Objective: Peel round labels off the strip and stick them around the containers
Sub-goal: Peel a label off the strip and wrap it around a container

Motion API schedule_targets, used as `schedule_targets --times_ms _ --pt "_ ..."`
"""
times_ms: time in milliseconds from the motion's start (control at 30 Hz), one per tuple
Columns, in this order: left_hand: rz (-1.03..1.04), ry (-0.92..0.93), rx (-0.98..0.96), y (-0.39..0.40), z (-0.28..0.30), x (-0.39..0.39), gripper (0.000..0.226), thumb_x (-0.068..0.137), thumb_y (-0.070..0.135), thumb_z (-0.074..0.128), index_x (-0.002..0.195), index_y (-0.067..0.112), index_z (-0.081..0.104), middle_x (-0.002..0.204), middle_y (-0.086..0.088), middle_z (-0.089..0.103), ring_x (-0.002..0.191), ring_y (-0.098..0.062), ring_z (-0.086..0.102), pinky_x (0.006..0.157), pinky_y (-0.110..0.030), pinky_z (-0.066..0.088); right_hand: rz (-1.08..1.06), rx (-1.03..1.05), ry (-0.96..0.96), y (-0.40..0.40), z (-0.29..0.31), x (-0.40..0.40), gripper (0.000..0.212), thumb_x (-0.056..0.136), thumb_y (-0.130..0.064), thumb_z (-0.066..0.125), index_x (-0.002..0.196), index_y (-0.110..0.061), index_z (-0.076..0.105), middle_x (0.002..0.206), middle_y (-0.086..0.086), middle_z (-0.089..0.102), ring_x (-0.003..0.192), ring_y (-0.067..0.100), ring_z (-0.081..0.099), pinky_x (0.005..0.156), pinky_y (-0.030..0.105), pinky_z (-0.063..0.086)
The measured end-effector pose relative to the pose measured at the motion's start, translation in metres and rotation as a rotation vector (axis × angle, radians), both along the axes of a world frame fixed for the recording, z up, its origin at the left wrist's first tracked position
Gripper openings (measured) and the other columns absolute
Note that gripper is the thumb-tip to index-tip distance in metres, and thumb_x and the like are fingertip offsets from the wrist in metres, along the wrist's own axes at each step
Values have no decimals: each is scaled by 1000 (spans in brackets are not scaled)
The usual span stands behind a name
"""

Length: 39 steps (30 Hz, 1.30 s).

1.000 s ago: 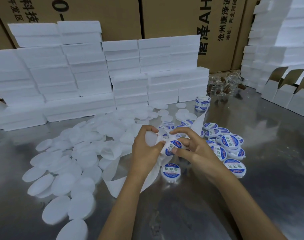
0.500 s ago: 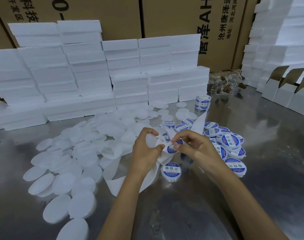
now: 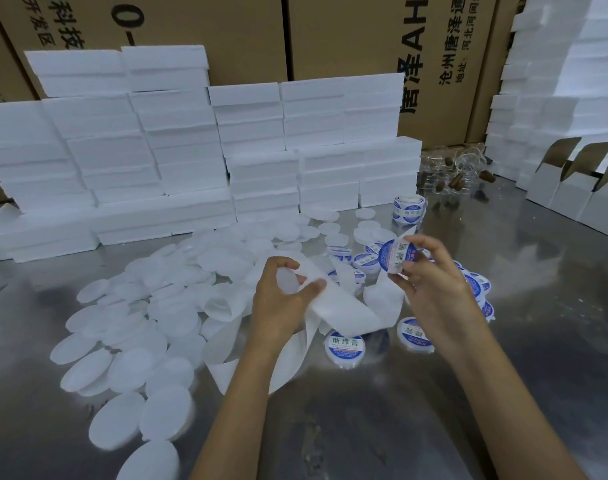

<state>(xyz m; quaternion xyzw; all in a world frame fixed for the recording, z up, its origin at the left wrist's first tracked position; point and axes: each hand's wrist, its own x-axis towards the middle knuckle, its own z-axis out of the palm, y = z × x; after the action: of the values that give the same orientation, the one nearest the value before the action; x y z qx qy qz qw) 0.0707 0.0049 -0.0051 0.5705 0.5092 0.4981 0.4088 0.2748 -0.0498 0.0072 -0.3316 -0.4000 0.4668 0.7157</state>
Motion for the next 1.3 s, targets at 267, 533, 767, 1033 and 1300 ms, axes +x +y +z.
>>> schedule_targets --times_ms 267,533,767,1033,1300 --pt "-120 -652 -37 -7 28 -9 56 101 60 22 129 28 58 92 -14 76 81 -25 71 66 -31 59 -17 53 -197 10 23 -48 29 84 1 68 99 -23 70 96 5 67 85 20 62 71 29 51" --pt "-256 -852 -79 -10 31 -14 67 101 63 25 120 9 61 116 -17 67 106 -29 64 92 -39 50 50 112 -443 23 42 -102 26 84 5 68 98 -16 66 85 -14 67 77 12 68 65 21 54" --pt "-274 -778 -42 -11 30 -9 63 102 56 25 126 7 58 118 -15 64 108 -26 62 97 -38 50 -56 74 -464 30 31 -109 26 82 2 71 100 -17 65 99 1 67 87 25 68 73 31 60" --pt "-258 -656 73 -11 29 -3 51 102 47 29 111 9 61 95 -3 72 88 -14 69 86 -29 55 -125 62 -520 30 28 -111 27 82 -2 73 95 -23 65 96 -6 67 83 19 69 67 26 56" --pt "-220 -475 247 -14 26 3 43 100 53 37 110 17 59 94 11 71 89 -7 66 80 -20 52 -237 50 -593 28 22 -112 26 83 -14 74 103 -27 65 101 -10 65 80 17 69 67 17 48"
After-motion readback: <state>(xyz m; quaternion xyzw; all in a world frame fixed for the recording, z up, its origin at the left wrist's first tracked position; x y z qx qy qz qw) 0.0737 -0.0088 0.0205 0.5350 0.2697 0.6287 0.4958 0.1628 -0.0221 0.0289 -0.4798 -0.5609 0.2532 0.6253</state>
